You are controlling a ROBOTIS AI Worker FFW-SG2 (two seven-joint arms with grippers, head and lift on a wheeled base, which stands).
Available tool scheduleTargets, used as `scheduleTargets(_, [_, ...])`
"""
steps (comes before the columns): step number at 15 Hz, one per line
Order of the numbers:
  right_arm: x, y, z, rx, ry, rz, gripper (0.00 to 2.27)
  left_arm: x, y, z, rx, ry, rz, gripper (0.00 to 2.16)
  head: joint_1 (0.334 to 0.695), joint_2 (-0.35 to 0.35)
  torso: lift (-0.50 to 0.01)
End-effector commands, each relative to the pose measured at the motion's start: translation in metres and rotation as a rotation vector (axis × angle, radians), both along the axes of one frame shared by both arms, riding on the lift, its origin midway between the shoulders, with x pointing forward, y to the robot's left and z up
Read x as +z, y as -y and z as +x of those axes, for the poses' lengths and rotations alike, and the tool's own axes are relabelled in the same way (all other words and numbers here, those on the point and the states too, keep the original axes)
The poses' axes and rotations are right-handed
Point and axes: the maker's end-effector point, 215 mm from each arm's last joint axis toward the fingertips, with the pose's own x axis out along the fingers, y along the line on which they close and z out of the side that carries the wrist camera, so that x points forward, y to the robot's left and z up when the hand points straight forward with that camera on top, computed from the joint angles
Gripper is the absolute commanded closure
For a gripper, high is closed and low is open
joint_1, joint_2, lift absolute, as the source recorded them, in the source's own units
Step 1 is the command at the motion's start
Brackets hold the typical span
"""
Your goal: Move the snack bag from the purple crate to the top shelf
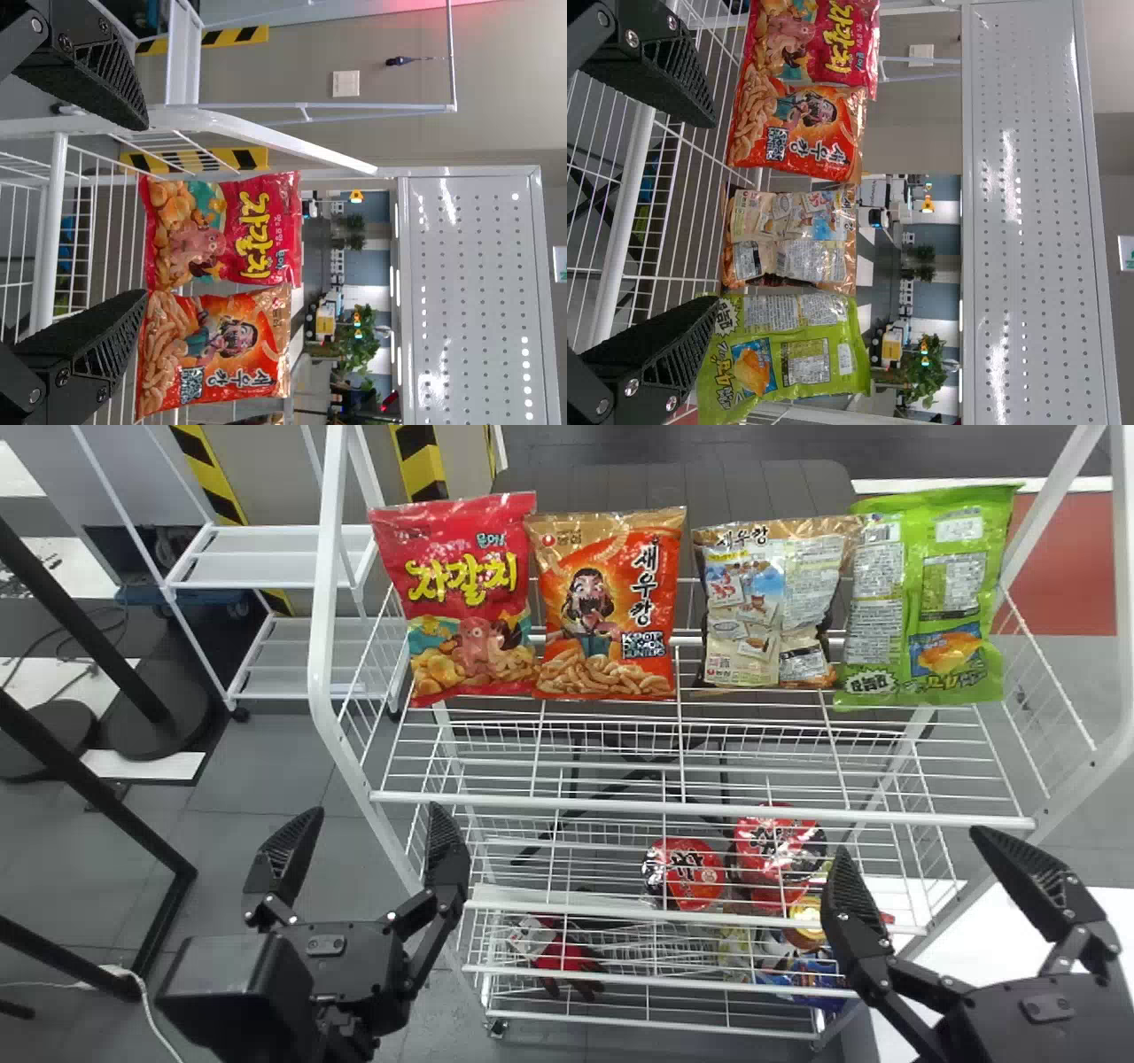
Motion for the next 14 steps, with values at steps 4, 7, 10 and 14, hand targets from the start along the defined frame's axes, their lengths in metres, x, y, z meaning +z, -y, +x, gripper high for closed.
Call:
scheduleTargets(4, [0.0041, 0.0000, -0.0009, 0.000, 0.012, 0.002, 0.12, 0.0017, 0.0003, 0.0015, -0.001, 0.005, -0.007, 0.17, 0.695, 0.076, 0.000])
scheduleTargets(7, [0.0041, 0.0008, -0.0008, -0.001, 0.012, 0.002, 0.12, 0.0014, 0.0013, 0.0016, -0.005, 0.004, -0.010, 0.17, 0.695, 0.075, 0.000])
scheduleTargets(10, [0.0053, 0.0011, -0.0009, -0.001, 0.020, 0.004, 0.12, 0.0006, 0.0035, 0.0007, -0.008, 0.001, -0.015, 0.17, 0.695, 0.073, 0.000])
scheduleTargets(14, [0.0082, 0.0046, -0.0022, -0.006, 0.027, 0.009, 0.12, 0.0010, 0.0067, 0.0002, -0.012, 0.002, -0.021, 0.17, 0.695, 0.064, 0.000])
